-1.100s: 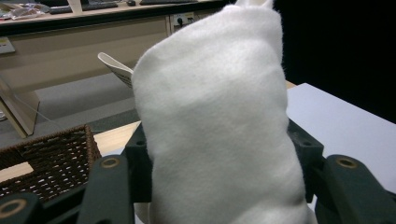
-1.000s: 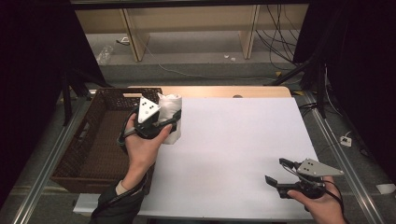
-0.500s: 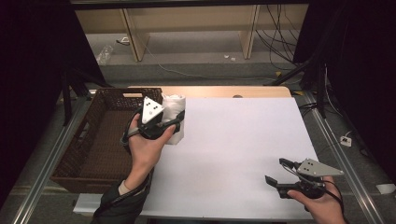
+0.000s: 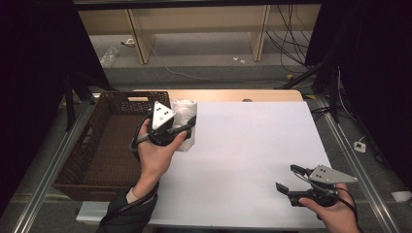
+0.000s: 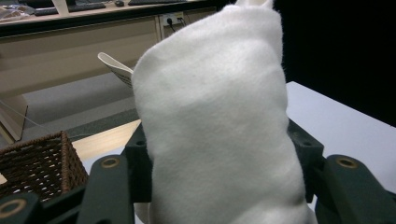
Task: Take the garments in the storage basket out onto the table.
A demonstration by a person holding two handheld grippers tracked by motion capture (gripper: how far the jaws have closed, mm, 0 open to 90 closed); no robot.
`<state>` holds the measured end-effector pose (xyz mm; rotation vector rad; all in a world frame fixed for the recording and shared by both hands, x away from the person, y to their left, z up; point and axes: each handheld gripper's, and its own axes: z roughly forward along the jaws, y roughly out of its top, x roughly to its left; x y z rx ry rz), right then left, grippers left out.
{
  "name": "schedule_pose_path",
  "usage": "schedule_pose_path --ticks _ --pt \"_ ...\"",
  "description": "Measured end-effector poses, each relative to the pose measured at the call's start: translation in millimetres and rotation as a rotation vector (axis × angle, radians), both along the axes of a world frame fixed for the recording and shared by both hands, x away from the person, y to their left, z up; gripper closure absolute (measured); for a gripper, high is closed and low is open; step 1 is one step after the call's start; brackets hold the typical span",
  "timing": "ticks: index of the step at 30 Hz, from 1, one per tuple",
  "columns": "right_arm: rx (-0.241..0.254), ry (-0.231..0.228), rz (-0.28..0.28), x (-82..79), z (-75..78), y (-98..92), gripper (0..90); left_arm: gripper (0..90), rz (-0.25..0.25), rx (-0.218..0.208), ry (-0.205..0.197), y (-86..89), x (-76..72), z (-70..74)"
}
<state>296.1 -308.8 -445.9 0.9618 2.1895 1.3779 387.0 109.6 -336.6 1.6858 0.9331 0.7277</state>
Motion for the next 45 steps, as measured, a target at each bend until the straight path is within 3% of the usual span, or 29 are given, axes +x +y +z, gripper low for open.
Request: schedule_pose_path --ticks 45 --pt "0.007 0.004 0.002 0.1 -0.5 0.2 16.7 42.4 -0.061 0.018 0.009 -25.0 -2.6 -4.4"
